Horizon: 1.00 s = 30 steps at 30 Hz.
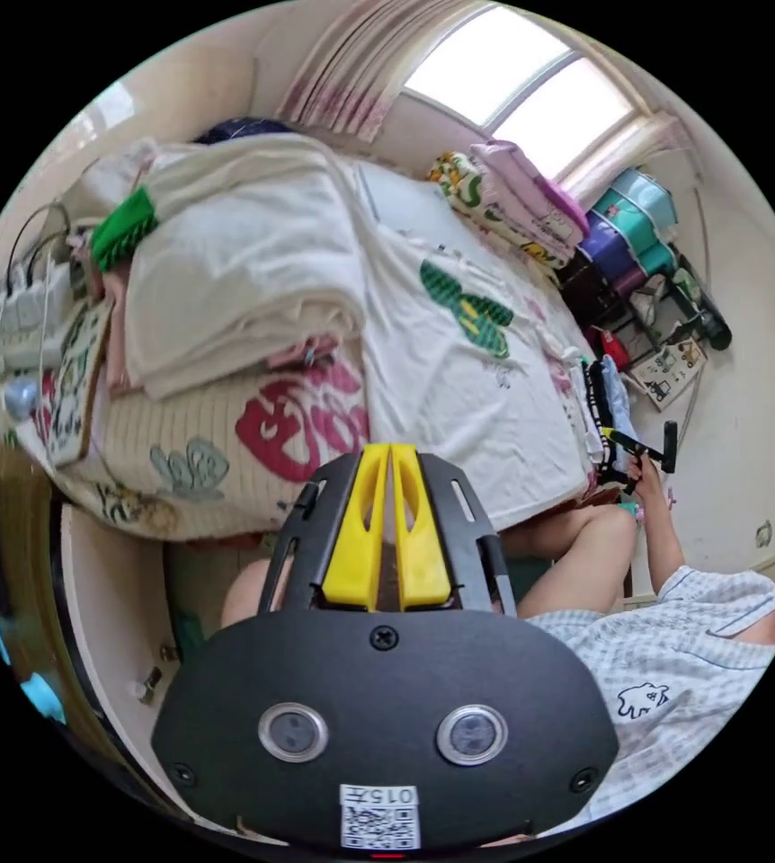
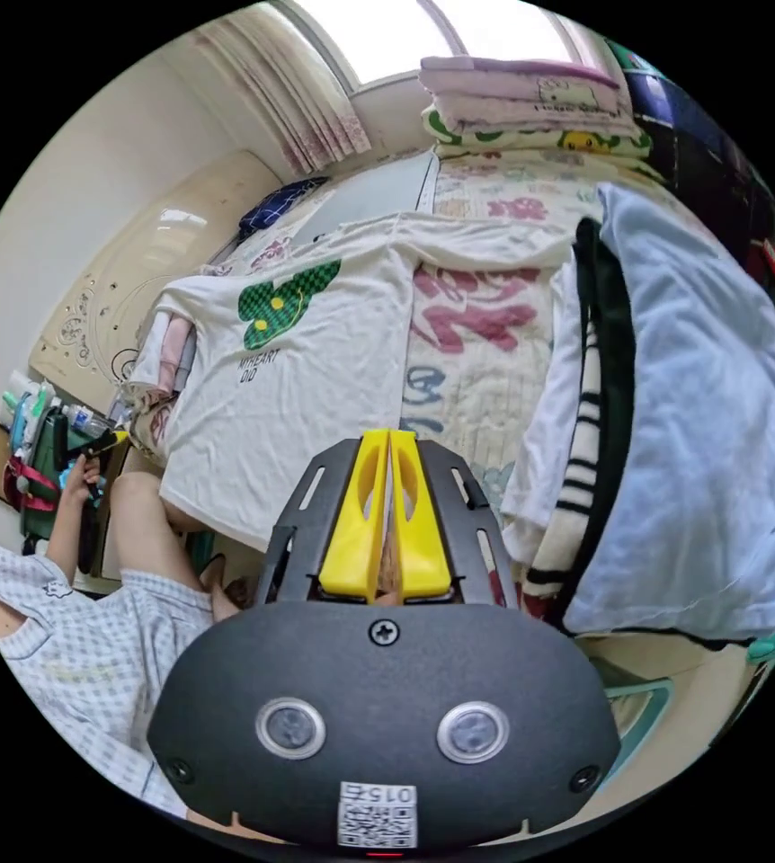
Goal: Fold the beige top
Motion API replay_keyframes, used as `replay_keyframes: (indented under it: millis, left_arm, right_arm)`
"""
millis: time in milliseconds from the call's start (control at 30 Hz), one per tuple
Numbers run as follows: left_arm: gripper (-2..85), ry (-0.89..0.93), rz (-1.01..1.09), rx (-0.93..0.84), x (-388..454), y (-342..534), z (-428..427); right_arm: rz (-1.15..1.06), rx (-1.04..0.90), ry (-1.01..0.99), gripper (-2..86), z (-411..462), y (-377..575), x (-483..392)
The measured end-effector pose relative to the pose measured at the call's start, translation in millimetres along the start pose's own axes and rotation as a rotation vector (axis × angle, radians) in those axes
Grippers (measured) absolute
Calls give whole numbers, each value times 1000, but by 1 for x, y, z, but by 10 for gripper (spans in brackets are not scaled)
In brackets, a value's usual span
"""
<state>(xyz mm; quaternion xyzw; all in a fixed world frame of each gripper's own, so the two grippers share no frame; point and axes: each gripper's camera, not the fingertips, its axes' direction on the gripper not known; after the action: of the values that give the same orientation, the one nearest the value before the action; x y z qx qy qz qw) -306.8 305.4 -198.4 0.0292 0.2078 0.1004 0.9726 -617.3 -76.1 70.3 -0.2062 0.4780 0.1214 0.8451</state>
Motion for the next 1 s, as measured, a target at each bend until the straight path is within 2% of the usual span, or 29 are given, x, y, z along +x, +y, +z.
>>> replay_keyframes:
  millis: [100, 167, 300, 400, 533, 600, 733, 833, 933, 1000]
  left_arm:
    - [-7, -15, 161, 42, 40, -82, 20]
    - [-6, -16, 195, 102, 53, -134, 41]
    - [-6, -62, 148, 102, 58, -255, 123]
    - [-7, -87, 61, 39, 48, -323, 191]
    - [-7, -75, -59, -14, 32, -368, 259]
    - [-8, -183, -56, -44, 28, -390, 297]
    - [-8, -234, -104, -93, 10, -412, 342]
    - [-9, -301, -26, -75, 19, -427, 364]
    - [-9, -342, 13, -69, 25, -445, 378]
    - [-9, -352, 11, -64, 24, -457, 385]
  right_arm:
    - [-46, 105, 69, -4, 18, -61, -38]
    - [-88, 146, 161, -4, 41, -100, -67]
    - [-219, 127, 304, -6, 129, -194, -127]
    - [-166, 72, 244, -7, 198, -261, -134]
    - [-64, -8, 187, -7, 282, -324, -122]
    - [-66, -60, 290, -7, 331, -353, -123]
    - [-88, -55, 373, -6, 379, -383, -129]
    - [-87, -65, 397, -6, 410, -404, -126]
    - [-92, -145, 516, -6, 445, -418, -117]
    - [-106, -74, 571, -6, 451, -421, -114]
